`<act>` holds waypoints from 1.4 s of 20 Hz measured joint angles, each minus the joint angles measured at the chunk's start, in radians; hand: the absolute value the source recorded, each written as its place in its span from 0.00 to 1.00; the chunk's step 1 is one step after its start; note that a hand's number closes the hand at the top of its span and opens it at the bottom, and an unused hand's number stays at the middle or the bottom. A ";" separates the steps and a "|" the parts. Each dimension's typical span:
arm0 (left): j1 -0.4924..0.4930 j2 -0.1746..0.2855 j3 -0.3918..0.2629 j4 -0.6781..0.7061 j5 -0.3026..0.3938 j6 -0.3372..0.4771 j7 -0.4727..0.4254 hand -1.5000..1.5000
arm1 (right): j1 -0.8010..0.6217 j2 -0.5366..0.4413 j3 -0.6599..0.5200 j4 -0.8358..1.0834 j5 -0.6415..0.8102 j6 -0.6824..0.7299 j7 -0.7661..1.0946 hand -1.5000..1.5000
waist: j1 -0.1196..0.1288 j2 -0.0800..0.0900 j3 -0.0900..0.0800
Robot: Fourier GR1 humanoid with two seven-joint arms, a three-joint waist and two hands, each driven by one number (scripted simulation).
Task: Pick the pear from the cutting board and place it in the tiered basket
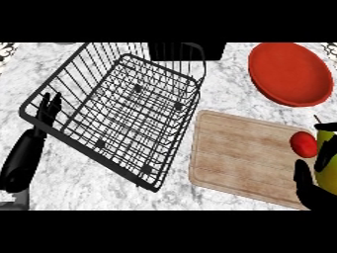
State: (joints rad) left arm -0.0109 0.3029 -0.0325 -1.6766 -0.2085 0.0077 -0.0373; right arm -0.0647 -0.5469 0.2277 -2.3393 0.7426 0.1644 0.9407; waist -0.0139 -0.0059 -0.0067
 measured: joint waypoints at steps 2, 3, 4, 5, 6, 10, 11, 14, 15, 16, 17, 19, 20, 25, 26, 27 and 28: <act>-0.006 -0.002 -0.002 0.008 0.000 -0.004 -0.010 0.50 | -0.077 0.026 0.024 -0.002 -0.002 0.018 0.033 1.00 | 0.006 0.000 0.000; -0.011 -0.001 -0.001 0.005 0.004 -0.012 -0.001 0.50 | -0.123 0.036 0.027 0.000 -0.003 0.029 0.049 1.00 | 0.009 0.001 0.000; -0.016 -0.001 -0.002 0.011 0.002 -0.012 -0.006 0.50 | -0.170 0.051 0.040 0.001 -0.003 0.037 0.062 1.00 | 0.012 0.001 0.000; -0.016 -0.005 -0.004 0.018 -0.005 -0.009 -0.020 0.50 | -0.217 0.064 0.044 0.003 -0.005 0.047 0.075 1.00 | 0.014 0.001 0.000; -0.019 -0.007 -0.005 0.020 -0.006 -0.008 -0.019 0.50 | -0.272 0.082 0.048 0.009 -0.008 0.059 0.089 1.00 | 0.018 0.001 0.000; -0.031 -0.008 -0.009 0.023 -0.012 -0.015 -0.012 0.50 | -0.479 0.168 0.060 0.055 -0.038 0.093 0.146 1.00 | 0.027 0.001 -0.001; -0.034 -0.007 -0.008 0.023 -0.012 -0.018 -0.007 0.50 | -0.523 0.192 0.063 0.078 -0.046 0.098 0.157 1.00 | 0.028 0.001 -0.002; -0.034 -0.013 -0.010 0.023 -0.015 -0.018 -0.005 0.50 | -0.657 0.262 0.063 0.155 -0.055 0.110 0.186 1.00 | 0.030 0.001 -0.001; -0.039 -0.008 -0.004 0.026 -0.013 -0.022 -0.006 0.50 | -0.694 0.281 0.058 0.190 -0.056 0.113 0.186 1.00 | 0.030 0.001 -0.001; -0.036 -0.012 -0.008 0.025 -0.018 -0.019 -0.006 0.50 | -0.733 0.300 0.054 0.225 -0.055 0.116 0.190 1.00 | 0.031 0.001 -0.001; -0.035 -0.015 -0.008 0.025 -0.017 -0.019 -0.007 0.50 | -0.768 0.326 0.059 0.266 -0.046 0.116 0.194 1.00 | 0.032 0.001 -0.001; -0.034 -0.016 -0.009 0.021 -0.016 -0.023 -0.005 0.50 | -0.834 0.383 0.053 0.344 -0.042 0.114 0.203 1.00 | 0.036 0.001 -0.001; -0.032 -0.018 -0.011 0.021 -0.018 -0.021 -0.006 0.50 | -0.864 0.407 0.045 0.385 -0.041 0.113 0.203 1.00 | 0.036 0.002 -0.001; -0.033 -0.027 -0.015 0.018 -0.021 -0.022 -0.012 0.50 | -0.981 0.497 0.030 0.621 -0.021 0.084 0.181 1.00 | 0.043 0.007 0.000; -0.036 -0.026 -0.014 0.019 -0.020 -0.026 -0.012 0.50 | -1.007 0.506 0.026 0.668 -0.024 0.072 0.178 1.00 | 0.045 0.007 0.000; -0.035 -0.030 -0.017 0.019 -0.026 -0.022 -0.016 0.50 | -1.024 0.513 0.026 0.711 -0.022 0.058 0.173 1.00 | 0.046 0.008 0.001; -0.037 -0.030 -0.018 0.016 -0.024 -0.026 -0.007 0.50 | -1.037 0.519 0.034 0.755 -0.021 0.033 0.171 1.00 | 0.049 0.009 0.001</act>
State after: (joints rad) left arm -0.0477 0.2733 -0.0502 -1.6603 -0.2322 -0.0183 -0.0447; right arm -1.1019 -0.0284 0.2616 -1.5842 0.7219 0.1973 1.1113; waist 0.0349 0.0032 -0.0062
